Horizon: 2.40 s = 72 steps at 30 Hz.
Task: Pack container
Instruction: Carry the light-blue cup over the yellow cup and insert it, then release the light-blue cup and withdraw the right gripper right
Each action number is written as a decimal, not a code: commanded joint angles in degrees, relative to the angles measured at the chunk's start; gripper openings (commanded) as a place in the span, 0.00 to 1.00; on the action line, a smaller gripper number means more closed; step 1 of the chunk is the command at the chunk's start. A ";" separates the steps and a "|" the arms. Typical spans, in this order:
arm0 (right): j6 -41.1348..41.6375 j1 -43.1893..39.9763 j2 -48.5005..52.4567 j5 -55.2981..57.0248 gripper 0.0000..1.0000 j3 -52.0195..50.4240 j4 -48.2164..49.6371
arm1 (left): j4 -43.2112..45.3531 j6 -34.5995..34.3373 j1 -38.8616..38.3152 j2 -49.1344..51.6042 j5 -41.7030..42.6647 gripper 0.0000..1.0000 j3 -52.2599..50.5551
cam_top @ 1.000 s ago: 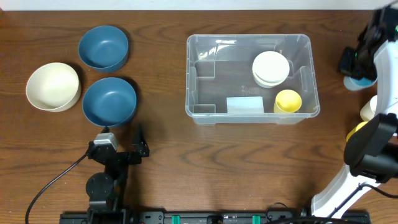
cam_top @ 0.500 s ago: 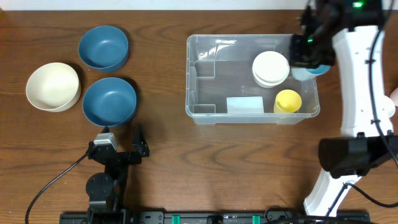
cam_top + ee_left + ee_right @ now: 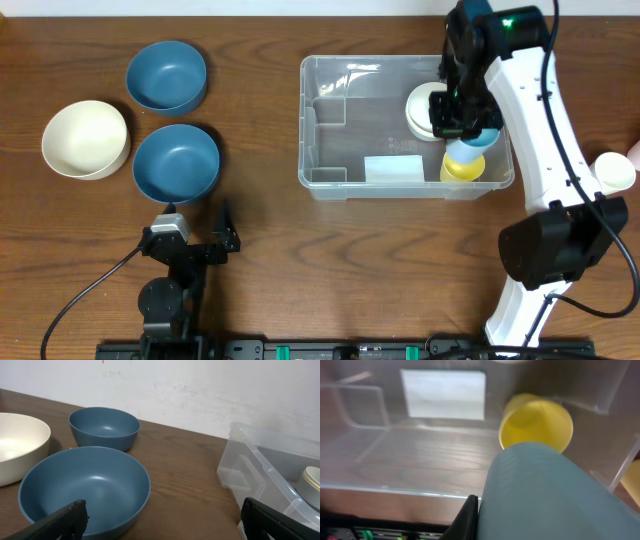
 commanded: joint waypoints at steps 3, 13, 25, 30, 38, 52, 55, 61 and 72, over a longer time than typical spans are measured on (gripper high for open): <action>1.66 0.00 -0.33 3.61 0.02 -1.97 -0.11 | -1.42 -0.50 0.11 -0.35 -0.04 0.98 -1.33; 3.37 -0.63 -0.33 6.82 0.02 -5.90 2.45 | -1.42 -0.50 0.11 -0.35 -0.04 0.98 -1.33; 3.34 -0.70 -0.28 6.34 0.01 -12.26 7.61 | -1.44 -0.50 0.11 -0.35 -0.04 0.98 -1.33; 2.93 -0.70 -0.28 5.68 0.01 -15.19 10.86 | -1.42 -0.50 0.11 -0.35 -0.04 0.98 -1.33; 1.55 -0.79 -0.28 5.05 0.42 -15.21 12.17 | -1.42 -0.50 0.11 -0.35 -0.04 0.98 -1.33; -1.05 -1.29 -0.28 4.37 0.56 -7.13 9.29 | -1.42 -0.50 0.11 -0.35 -0.04 0.98 -1.33; -1.03 -2.80 -0.28 3.21 0.56 0.33 6.49 | -1.42 -0.50 0.11 -0.35 -0.02 0.98 -1.33; -0.59 -10.71 -0.28 -2.75 0.61 10.45 4.66 | -1.42 -0.50 0.11 -0.35 -0.04 0.98 -1.33; 3.26 -31.74 -0.28 -1.07 0.66 10.69 5.11 | -1.42 -0.50 0.11 -0.35 -0.04 0.98 -1.33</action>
